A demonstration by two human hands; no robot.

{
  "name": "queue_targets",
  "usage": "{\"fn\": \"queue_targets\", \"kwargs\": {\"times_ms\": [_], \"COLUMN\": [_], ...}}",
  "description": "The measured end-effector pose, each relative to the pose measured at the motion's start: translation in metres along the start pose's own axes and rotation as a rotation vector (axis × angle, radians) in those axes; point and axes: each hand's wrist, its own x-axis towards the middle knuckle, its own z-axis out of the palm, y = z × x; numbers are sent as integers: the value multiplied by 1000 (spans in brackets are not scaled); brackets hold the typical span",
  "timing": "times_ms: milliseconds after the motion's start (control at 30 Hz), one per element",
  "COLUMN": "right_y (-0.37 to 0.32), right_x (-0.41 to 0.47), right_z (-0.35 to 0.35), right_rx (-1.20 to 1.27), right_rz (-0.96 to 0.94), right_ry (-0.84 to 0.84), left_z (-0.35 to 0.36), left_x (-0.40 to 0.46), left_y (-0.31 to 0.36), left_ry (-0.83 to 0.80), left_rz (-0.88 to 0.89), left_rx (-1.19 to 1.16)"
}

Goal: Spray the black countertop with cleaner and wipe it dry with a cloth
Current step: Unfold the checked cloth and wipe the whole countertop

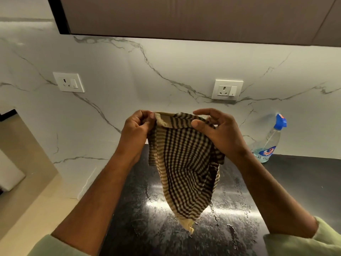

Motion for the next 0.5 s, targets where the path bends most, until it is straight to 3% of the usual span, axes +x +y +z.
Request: {"fn": "queue_targets", "kwargs": {"times_ms": [133,367,500], "right_y": [3,14,15], "right_x": [4,17,20], "right_z": [2,3,1], "right_rx": [-202,-260,-246], "right_rz": [-133,-261,-279], "right_ry": [-85,-24,-1], "left_z": [7,1,3], "left_x": [1,8,16], "left_y": [8,15,14], "left_ry": [39,-161,-22], "left_rz": [64,266,257], "left_rx": [136,402,359]}}
